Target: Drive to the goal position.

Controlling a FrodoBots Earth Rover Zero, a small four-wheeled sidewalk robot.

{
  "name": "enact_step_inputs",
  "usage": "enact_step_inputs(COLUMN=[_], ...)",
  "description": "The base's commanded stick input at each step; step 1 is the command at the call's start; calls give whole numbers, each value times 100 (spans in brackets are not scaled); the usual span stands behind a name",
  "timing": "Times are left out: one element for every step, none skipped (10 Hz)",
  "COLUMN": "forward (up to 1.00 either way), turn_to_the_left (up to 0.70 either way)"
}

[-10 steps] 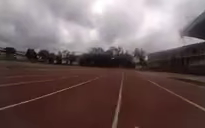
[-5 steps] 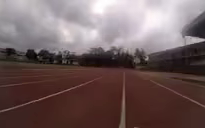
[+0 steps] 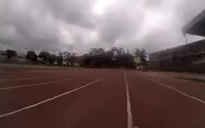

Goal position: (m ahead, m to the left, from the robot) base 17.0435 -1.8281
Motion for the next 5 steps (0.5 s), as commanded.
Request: enact_step_inputs(forward=[70, 70, 70, 70, 70], turn_to_the_left=[0, 0, 0, 0, 0])
